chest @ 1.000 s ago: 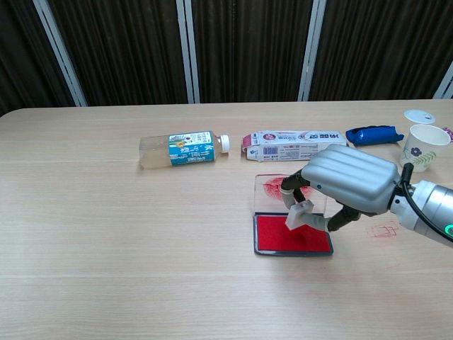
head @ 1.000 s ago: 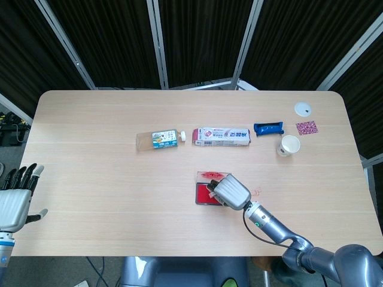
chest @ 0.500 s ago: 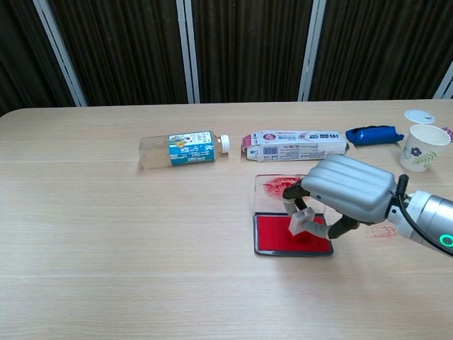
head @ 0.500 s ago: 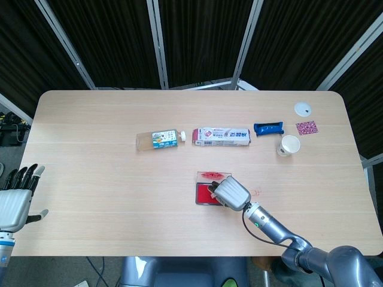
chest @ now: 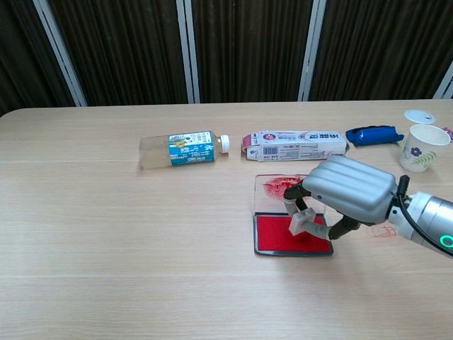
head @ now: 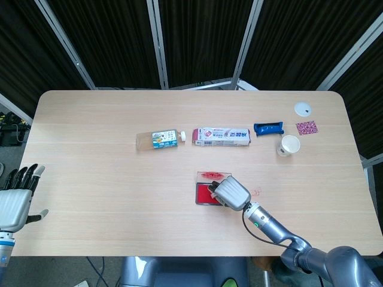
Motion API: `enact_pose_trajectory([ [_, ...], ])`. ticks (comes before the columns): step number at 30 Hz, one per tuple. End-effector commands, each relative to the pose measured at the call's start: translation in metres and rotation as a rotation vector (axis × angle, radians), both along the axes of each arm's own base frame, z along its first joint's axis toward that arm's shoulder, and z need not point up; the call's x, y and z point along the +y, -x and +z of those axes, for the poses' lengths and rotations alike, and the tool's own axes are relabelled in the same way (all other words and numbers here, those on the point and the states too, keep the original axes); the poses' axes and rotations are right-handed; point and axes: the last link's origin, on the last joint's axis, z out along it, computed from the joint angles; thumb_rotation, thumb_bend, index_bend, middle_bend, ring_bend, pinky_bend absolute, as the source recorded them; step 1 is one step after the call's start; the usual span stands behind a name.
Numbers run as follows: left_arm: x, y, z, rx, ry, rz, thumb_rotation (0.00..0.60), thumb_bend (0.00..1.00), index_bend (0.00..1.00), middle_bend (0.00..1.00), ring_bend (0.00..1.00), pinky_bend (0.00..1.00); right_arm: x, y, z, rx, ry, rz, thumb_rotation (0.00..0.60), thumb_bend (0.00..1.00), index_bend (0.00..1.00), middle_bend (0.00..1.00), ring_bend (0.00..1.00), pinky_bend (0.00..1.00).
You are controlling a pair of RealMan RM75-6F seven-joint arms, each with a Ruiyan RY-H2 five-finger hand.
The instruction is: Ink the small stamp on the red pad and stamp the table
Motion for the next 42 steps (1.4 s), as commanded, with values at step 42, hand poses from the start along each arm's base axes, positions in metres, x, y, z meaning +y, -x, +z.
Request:
enact_pose_trajectory([
  [42, -0.007, -0.005, 0.0, -0.006, 0.004, -0.023, 0.6, 0.0, 0.0, 0.0, 0.0, 0.0, -0.005, 0.087, 0.065, 0.054, 0.114, -0.17, 0.6, 0.42, 0.49, 0.52, 0.83, 1.0],
])
